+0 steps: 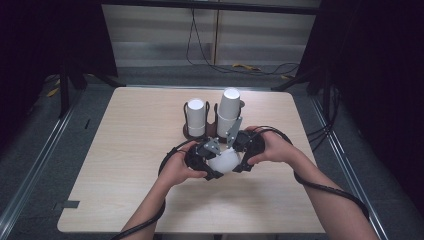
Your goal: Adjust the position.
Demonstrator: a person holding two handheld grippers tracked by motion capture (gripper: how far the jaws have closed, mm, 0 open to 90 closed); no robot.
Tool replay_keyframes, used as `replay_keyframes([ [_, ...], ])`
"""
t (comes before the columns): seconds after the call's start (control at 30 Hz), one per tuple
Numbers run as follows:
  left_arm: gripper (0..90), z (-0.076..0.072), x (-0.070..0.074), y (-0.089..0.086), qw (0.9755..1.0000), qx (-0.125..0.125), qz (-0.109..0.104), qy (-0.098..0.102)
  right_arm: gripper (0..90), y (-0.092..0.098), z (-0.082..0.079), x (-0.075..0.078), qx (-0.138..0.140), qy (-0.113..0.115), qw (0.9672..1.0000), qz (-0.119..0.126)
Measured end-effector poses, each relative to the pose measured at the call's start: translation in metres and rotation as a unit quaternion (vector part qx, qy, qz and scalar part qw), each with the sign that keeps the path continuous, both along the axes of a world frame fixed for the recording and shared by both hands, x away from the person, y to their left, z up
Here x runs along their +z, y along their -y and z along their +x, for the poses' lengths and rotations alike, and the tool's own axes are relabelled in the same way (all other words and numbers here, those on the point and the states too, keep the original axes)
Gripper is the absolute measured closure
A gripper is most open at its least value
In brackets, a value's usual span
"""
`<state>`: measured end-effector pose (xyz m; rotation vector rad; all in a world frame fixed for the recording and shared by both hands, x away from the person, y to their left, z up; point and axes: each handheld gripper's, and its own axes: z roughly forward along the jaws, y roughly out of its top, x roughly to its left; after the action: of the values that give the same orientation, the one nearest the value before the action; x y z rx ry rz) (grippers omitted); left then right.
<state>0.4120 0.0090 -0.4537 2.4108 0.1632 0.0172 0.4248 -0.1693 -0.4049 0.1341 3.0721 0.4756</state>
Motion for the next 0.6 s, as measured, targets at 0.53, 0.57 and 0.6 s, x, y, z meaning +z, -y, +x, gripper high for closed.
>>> replay_keyframes([
  [0.53,34.8,0.003,0.004,-0.018,0.9993,0.026,-0.025,-0.007,14.7,0.023,0.002,-0.002,-0.051,-0.003,0.9965,0.067],
  [0.57,34.8,0.004,0.004,-0.019,0.9993,0.026,-0.026,-0.007,14.4,0.024,0.003,-0.003,-0.051,-0.002,0.9961,0.072],
  [0.6,34.8,0.004,0.004,-0.020,0.9991,0.029,-0.030,-0.008,14.5,0.025,0.002,-0.004,-0.051,-0.003,0.9959,0.074],
])
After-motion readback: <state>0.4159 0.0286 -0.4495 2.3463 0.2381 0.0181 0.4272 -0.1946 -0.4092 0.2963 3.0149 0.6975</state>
